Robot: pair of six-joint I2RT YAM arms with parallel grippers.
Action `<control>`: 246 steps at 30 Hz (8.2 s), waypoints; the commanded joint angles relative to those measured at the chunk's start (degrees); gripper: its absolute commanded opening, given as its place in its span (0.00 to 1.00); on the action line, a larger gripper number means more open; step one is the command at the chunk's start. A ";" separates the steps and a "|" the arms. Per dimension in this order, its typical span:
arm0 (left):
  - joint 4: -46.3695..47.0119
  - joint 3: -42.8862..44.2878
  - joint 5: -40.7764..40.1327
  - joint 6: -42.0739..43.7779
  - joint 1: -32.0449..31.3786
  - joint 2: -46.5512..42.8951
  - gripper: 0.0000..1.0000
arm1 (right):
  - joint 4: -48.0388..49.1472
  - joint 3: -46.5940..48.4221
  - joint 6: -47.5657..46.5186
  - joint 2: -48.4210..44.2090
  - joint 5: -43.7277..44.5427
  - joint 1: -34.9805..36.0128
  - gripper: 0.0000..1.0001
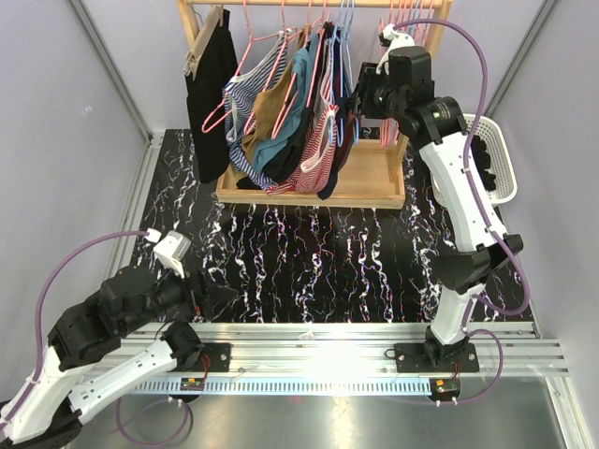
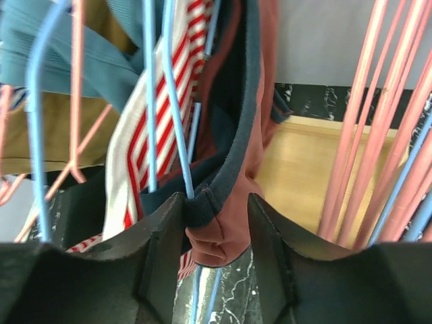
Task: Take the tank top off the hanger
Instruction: Grab a hanger with a tank top on it with the right arm, then remove the tank top from the hanger
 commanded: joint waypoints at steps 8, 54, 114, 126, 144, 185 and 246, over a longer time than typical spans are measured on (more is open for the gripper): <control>1.56 -0.89 -0.06 -1.00 -0.01 -1.55 0.99 | -5.14 5.24 -4.06 4.35 0.18 0.71 0.42; 0.24 -1.15 -1.46 -2.93 -0.01 -5.15 0.99 | 61.98 -55.62 -13.12 -39.56 7.12 -0.08 0.00; 13.86 -2.29 9.77 0.84 -0.01 -2.44 0.99 | -7.61 -67.94 4.96 -71.75 -72.76 1.41 0.00; 22.57 0.60 13.31 1.64 -0.01 10.04 0.99 | -16.21 -68.93 2.36 -65.97 -54.52 10.19 0.00; 25.71 -5.63 -1.00 -2.05 -4.12 21.46 0.99 | -13.41 -67.61 3.23 -56.64 -41.92 11.16 0.00; 31.26 -5.63 5.66 -4.25 -3.69 23.50 0.94 | -13.68 -69.98 5.86 -61.83 -37.88 12.48 0.00; 15.80 -6.00 8.94 4.62 10.45 7.42 0.31 | -1.88 -74.90 11.93 -79.49 -51.59 12.48 0.00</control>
